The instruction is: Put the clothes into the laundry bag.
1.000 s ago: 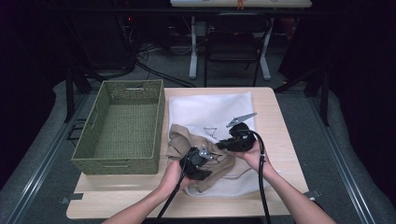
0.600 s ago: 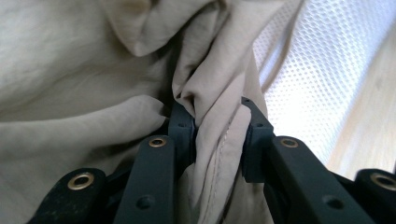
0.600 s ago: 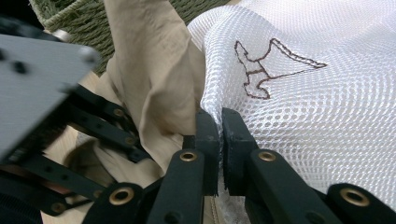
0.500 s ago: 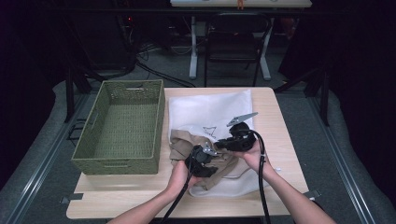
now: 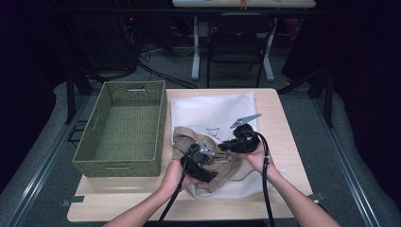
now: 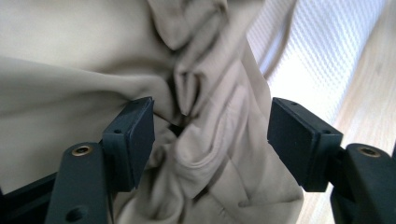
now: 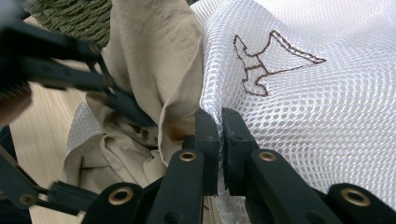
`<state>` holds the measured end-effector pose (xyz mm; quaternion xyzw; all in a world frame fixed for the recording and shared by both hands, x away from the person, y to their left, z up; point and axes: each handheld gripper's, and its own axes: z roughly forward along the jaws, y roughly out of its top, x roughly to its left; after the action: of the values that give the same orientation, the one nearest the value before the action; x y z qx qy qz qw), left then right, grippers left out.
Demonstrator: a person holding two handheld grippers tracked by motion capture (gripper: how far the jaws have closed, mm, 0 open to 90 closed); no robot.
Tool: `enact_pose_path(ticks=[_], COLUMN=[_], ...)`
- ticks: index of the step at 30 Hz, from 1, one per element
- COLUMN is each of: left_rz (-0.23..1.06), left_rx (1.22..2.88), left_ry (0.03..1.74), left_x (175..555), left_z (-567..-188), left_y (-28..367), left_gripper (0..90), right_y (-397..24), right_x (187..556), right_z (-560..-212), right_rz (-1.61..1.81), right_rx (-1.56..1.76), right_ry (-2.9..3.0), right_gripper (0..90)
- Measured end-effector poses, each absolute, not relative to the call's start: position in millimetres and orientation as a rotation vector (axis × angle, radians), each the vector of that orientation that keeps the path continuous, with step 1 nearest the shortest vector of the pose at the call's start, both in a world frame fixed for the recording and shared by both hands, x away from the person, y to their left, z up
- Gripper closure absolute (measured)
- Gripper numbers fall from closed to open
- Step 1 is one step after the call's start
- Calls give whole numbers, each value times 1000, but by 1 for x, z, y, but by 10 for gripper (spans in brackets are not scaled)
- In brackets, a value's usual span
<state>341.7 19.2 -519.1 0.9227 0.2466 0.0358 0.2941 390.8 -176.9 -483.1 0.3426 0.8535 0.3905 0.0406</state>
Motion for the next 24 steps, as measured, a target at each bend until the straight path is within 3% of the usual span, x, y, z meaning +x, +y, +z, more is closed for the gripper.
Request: enact_pose_path(ticks=[3, 7, 9, 15, 18, 22, 24], left_rz=[74, 41, 48, 61, 67, 52, 88], left_rx=[2502, 2459, 2441, 2348, 2359, 2359, 2368], left_ry=[646, 663, 672, 729, 759, 756, 746], left_x=[344, 346, 346, 345, 348, 352, 349], left_z=[-537, -544, -543, -528, -539, -543, -537], left_y=[12, 12, 12, 10, 2, 4, 6], left_gripper=[439, 676, 713, 723, 708, 645, 564], right_y=[-177, -176, -175, -178, -176, -172, -173], right_x=[391, 390, 390, 387, 385, 386, 386], right_z=[-484, -484, -483, -474, -472, -482, -481], right_rz=[1193, 1194, 1196, 1264, 1278, 1214, 1211], right_rx=[1053, 1051, 1054, 1064, 1052, 1038, 1037], right_ry=[2621, 2625, 2619, 2586, 2589, 2618, 2611], right_gripper=[869, 870, 870, 871, 871, 870, 869])
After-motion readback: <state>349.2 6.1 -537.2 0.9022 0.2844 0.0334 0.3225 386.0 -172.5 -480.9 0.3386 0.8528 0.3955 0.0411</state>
